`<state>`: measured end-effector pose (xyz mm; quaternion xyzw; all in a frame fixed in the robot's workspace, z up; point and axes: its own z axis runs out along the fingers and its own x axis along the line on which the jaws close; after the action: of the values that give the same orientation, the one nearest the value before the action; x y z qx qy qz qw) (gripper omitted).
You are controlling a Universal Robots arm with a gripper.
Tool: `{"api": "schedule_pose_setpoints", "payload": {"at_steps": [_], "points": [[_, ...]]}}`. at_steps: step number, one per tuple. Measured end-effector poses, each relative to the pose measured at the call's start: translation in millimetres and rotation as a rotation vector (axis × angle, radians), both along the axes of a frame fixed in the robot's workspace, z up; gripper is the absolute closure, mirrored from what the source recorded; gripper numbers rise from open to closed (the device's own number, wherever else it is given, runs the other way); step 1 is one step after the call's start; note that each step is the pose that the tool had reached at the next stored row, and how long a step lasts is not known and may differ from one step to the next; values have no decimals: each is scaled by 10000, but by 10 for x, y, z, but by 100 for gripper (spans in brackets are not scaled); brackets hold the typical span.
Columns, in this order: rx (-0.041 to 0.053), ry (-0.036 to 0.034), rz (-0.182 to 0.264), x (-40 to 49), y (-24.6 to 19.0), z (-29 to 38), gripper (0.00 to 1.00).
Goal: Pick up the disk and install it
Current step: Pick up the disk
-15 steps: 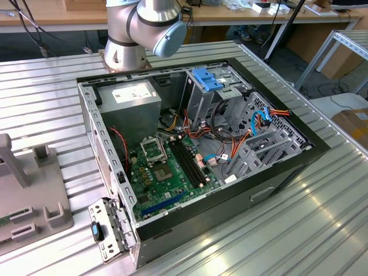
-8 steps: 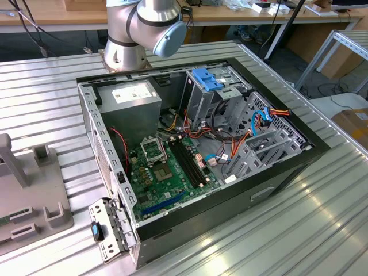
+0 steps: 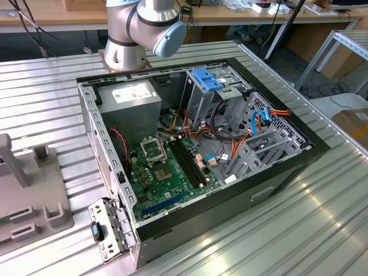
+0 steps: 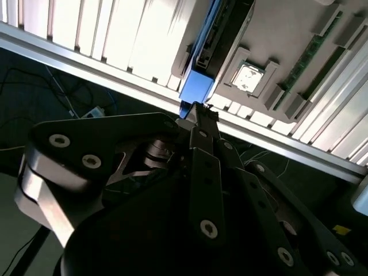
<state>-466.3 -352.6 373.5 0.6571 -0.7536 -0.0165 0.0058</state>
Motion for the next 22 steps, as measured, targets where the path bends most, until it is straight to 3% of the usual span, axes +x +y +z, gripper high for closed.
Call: {"api": "schedule_pose_setpoints", "payload": {"at_steps": [2,4,22], "points": [[10,-153,163,0,0,-3,89],[11,-206,219,0,0,-2,89],[11,-213,219,46,0,-18,89]]}}
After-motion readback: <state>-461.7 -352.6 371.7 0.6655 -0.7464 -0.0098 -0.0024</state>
